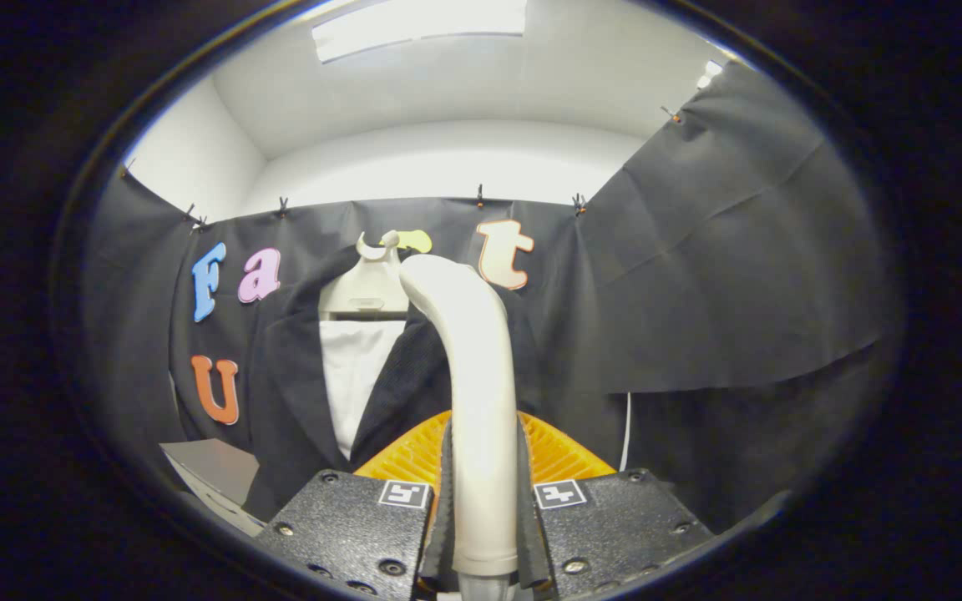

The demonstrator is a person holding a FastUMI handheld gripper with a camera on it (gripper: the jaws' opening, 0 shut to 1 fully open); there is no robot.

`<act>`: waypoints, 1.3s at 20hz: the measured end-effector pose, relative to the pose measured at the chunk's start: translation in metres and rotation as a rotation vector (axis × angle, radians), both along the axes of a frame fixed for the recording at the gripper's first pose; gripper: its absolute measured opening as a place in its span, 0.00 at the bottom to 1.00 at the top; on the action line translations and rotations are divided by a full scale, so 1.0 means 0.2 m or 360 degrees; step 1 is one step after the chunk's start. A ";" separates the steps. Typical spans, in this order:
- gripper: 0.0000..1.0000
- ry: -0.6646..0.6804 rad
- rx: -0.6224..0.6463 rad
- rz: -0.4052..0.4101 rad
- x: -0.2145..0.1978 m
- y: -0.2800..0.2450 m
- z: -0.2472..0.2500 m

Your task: Iron the clothes twice with a garment steamer, once on the left side and once on the right side.

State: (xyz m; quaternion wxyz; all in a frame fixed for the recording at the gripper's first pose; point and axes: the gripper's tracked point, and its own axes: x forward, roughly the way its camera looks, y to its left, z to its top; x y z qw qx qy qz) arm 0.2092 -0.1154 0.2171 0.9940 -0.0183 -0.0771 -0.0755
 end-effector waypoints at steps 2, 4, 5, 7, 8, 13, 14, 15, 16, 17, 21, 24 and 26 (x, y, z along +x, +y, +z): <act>0.32 0.0016 -0.0007 0.0000 0.10 0.00 0.04; 0.32 0.0030 -0.0049 0.0018 0.19 0.02 0.05; 0.32 0.0040 -0.0068 0.0031 0.23 0.04 0.04; 0.32 0.0074 -0.0069 0.0062 0.25 0.08 0.00; 0.32 0.0072 -0.0064 0.0060 0.25 0.08 -0.02; 0.32 0.0091 -0.0044 0.0033 0.18 0.06 -0.10; 0.32 0.0112 -0.0038 0.0024 0.16 0.05 -0.13; 0.33 0.0131 -0.0033 0.0015 0.13 0.03 -0.18; 0.33 0.0161 -0.0033 0.0002 0.11 0.02 -0.22; 0.33 0.0203 -0.0036 -0.0006 0.09 0.01 -0.28; 0.32 0.0319 -0.0025 -0.0044 -0.01 -0.03 -0.48; 0.33 0.0377 -0.0059 -0.0060 -0.07 -0.02 -0.59; 0.32 0.0424 -0.0073 -0.0056 -0.12 -0.01 -0.67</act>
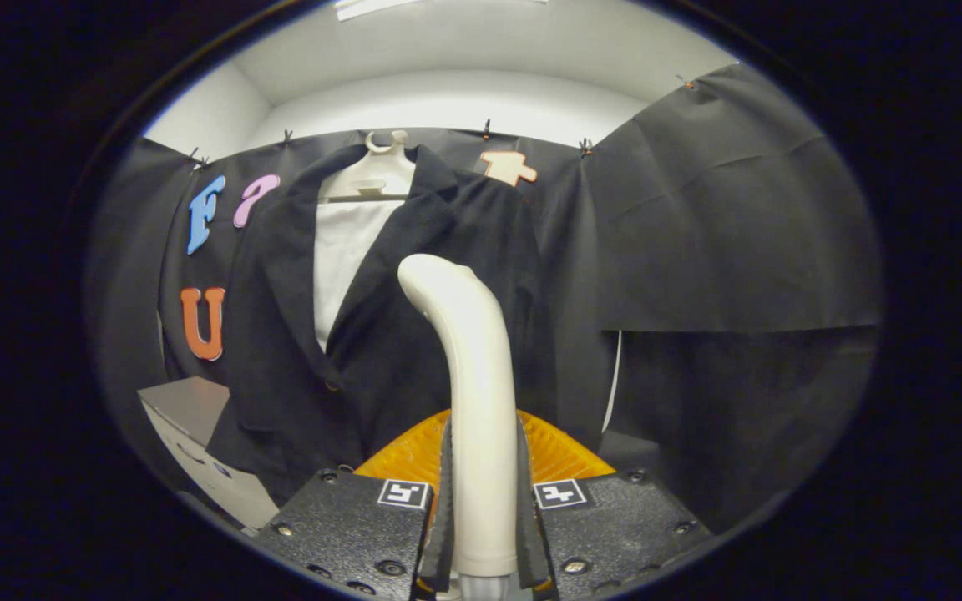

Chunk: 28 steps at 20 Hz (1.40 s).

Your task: Iron the clothes twice with a garment steamer, once on the left side and once on the right side.

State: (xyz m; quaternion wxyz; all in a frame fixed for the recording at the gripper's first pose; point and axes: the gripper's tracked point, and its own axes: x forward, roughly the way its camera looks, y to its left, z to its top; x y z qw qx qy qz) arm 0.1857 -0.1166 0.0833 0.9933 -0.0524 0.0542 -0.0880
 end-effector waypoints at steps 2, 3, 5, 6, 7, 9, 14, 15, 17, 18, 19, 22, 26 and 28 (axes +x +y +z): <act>0.33 0.0037 -0.0010 -0.0012 -0.03 0.00 -0.07; 0.33 0.0054 -0.0011 -0.0021 -0.04 0.00 -0.10; 0.33 0.0090 -0.0001 -0.0037 -0.07 0.01 -0.17; 0.33 0.0110 0.0004 -0.0040 -0.09 0.02 -0.21; 0.33 0.0131 0.0008 -0.0040 -0.10 0.02 -0.25; 0.33 0.0173 0.0008 -0.0037 -0.13 0.03 -0.34; 0.33 0.0287 -0.0006 -0.0067 -0.20 0.04 -0.53; 0.33 0.0306 -0.0008 -0.0071 -0.22 0.04 -0.57; 0.33 0.0332 -0.0016 -0.0078 -0.24 0.04 -0.62; 0.33 0.0338 -0.0023 -0.0078 -0.24 0.05 -0.63; 0.33 0.0343 -0.0032 -0.0076 -0.25 0.05 -0.65; 0.33 0.0340 -0.0056 -0.0084 -0.27 0.06 -0.67; 0.33 0.0378 -0.0065 -0.0078 -0.33 0.10 -0.75; 0.33 0.0450 -0.0065 -0.0089 -0.36 0.10 -0.84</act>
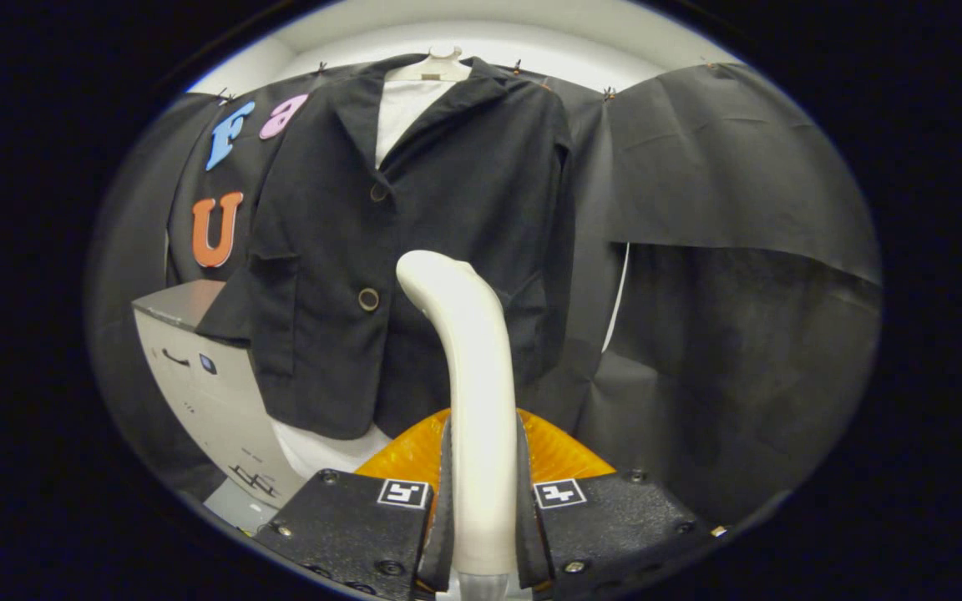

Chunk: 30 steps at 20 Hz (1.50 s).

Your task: Iron the clothes twice with a garment steamer, once on the left side and once on the right side.

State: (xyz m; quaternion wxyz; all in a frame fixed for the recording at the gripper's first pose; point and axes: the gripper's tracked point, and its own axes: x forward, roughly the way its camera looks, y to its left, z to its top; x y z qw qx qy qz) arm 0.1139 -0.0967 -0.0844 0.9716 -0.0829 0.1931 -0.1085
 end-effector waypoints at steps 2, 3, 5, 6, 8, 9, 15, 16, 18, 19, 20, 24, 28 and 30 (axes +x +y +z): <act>0.33 0.0062 0.0016 -0.0032 -0.03 -0.03 -0.11; 0.33 0.0091 0.0023 -0.0046 -0.04 -0.03 -0.16; 0.33 0.0140 0.0031 -0.0070 -0.06 -0.03 -0.24; 0.33 0.0156 0.0032 -0.0081 -0.07 -0.03 -0.26; 0.33 0.0188 0.0027 -0.0102 -0.09 -0.02 -0.32; 0.33 0.0202 0.0027 -0.0110 -0.10 -0.01 -0.34; 0.33 0.0295 0.0031 -0.0176 -0.18 0.03 -0.51; 0.33 0.0306 0.0036 -0.0189 -0.19 0.03 -0.53; 0.33 0.0336 0.0039 -0.0211 -0.18 0.03 -0.57; 0.33 0.0361 0.0044 -0.0229 -0.19 0.02 -0.62; 0.33 0.0378 0.0053 -0.0245 -0.20 0.02 -0.64; 0.33 0.0409 0.0083 -0.0299 -0.23 0.03 -0.68; 0.33 0.0416 0.0077 -0.0305 -0.27 0.05 -0.66; 0.33 0.0426 0.0072 -0.0325 -0.30 0.05 -0.66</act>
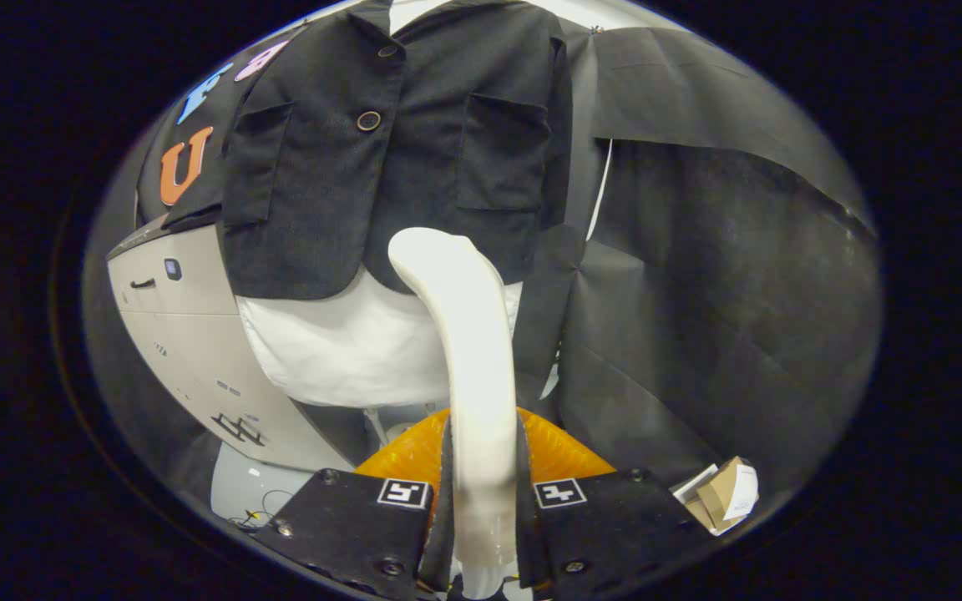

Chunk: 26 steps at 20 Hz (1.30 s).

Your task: Iron the clothes twice with a garment steamer, once on the left side and once on the right side.

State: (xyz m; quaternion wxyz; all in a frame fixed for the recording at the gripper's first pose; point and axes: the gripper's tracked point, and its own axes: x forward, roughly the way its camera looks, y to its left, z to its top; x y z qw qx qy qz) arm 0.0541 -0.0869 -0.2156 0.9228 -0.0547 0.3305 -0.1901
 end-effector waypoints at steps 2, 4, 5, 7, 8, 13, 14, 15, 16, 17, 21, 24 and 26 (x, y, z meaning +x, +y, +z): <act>0.33 0.0002 -0.0011 -0.0030 -0.04 -0.01 0.01; 0.33 -0.0002 0.0006 -0.0064 -0.10 0.00 0.05; 0.33 -0.0003 0.0027 -0.0070 -0.11 0.00 0.05; 0.33 0.0009 0.0021 -0.0079 -0.14 -0.02 0.06; 0.33 0.0000 0.0026 -0.0091 -0.15 -0.04 0.08; 0.33 -0.0062 0.0069 0.0009 -0.19 -0.04 0.19; 0.33 -0.0071 0.0077 0.0033 -0.21 -0.05 0.22; 0.33 -0.0099 0.0095 0.0061 -0.23 -0.06 0.27; 0.33 -0.0129 0.0106 0.0084 -0.26 -0.06 0.32; 0.33 -0.0171 0.0114 0.0121 -0.30 -0.07 0.39; 0.33 -0.0335 0.0128 0.0300 -0.48 -0.10 0.68; 0.33 -0.0432 0.0172 0.0408 -0.62 -0.12 0.83; 0.33 -0.0481 0.0206 0.0479 -0.71 -0.11 0.90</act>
